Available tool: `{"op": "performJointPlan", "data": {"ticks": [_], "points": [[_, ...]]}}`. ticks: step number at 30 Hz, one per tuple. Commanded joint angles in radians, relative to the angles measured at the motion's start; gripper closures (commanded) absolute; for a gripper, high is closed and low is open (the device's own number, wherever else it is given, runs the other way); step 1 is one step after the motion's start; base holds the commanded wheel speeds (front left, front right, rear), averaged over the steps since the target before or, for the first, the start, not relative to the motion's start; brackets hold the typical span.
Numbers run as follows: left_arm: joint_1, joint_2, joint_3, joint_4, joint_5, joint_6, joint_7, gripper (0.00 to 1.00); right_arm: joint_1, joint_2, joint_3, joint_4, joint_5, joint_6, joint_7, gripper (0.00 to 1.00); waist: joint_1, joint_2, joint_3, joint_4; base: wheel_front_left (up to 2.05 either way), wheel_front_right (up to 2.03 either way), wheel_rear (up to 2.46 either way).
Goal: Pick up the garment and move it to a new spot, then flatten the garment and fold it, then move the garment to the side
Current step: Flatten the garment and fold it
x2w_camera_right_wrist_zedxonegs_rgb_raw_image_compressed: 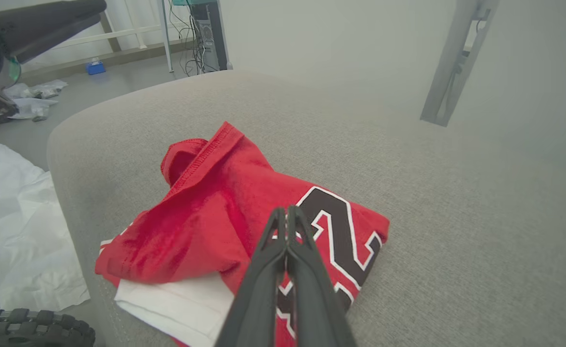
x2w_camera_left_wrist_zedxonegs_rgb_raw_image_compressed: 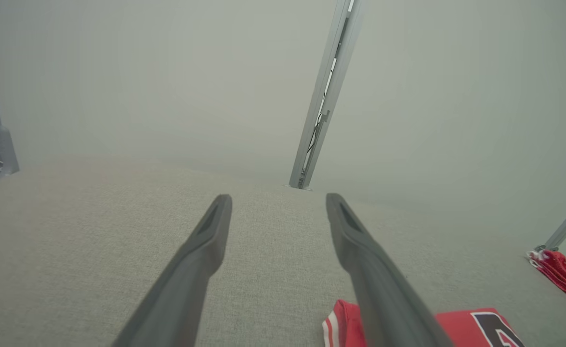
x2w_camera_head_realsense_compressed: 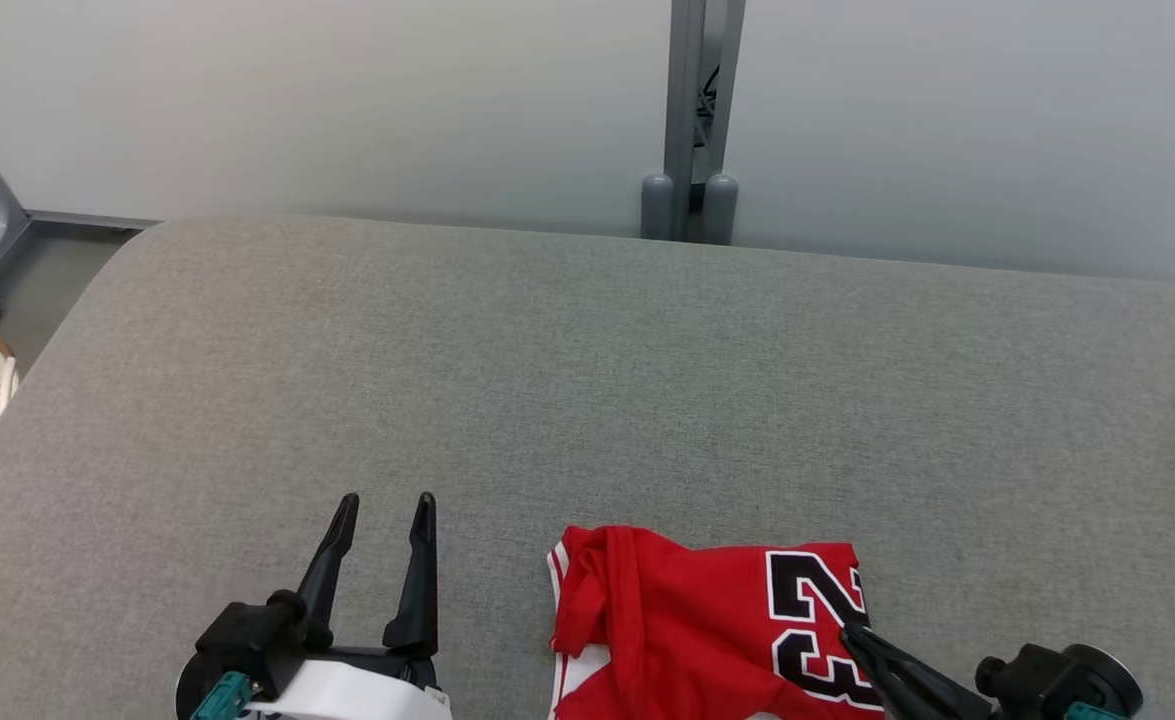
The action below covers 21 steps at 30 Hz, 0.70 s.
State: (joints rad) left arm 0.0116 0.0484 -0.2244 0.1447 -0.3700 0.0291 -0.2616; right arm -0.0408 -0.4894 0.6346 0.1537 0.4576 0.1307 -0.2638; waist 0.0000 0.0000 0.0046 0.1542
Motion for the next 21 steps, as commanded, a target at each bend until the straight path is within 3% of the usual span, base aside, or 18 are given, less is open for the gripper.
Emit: {"op": "performJointPlan", "data": {"ticks": [1, 5, 11, 21], "points": [[-0.016, 0.004, -0.003, 0.0, 0.0, 0.007, -0.003, 0.0, -0.033, -0.023, 0.036, 0.005, 0.025, 0.0, -0.001, 1.0, 0.0, 0.0, 0.009, 0.011, 0.0, 0.0, 0.0], [-0.031, 0.004, -0.022, -0.006, 0.001, 0.015, -0.003, 0.0, -0.115, -0.055, 0.164, 0.058, 0.093, 0.0, -0.001, 1.0, 0.0, 0.0, 0.039, 0.046, 0.0, 0.0, 0.0], [-0.043, 0.004, -0.032, -0.016, 0.0, 0.027, -0.003, 0.0, -0.192, -0.076, 0.274, 0.117, 0.14, 0.0, -0.001, 1.0, 0.0, 0.0, 0.07, 0.085, 0.0, 0.0, 0.0], [-0.036, 0.004, -0.047, -0.019, -0.008, 0.038, -0.003, 0.0, -0.311, -0.106, 0.609, 0.144, 0.264, 0.0, -0.001, 1.0, 0.0, 0.0, 0.08, 0.127, 0.0, 0.0, 0.0]]}}
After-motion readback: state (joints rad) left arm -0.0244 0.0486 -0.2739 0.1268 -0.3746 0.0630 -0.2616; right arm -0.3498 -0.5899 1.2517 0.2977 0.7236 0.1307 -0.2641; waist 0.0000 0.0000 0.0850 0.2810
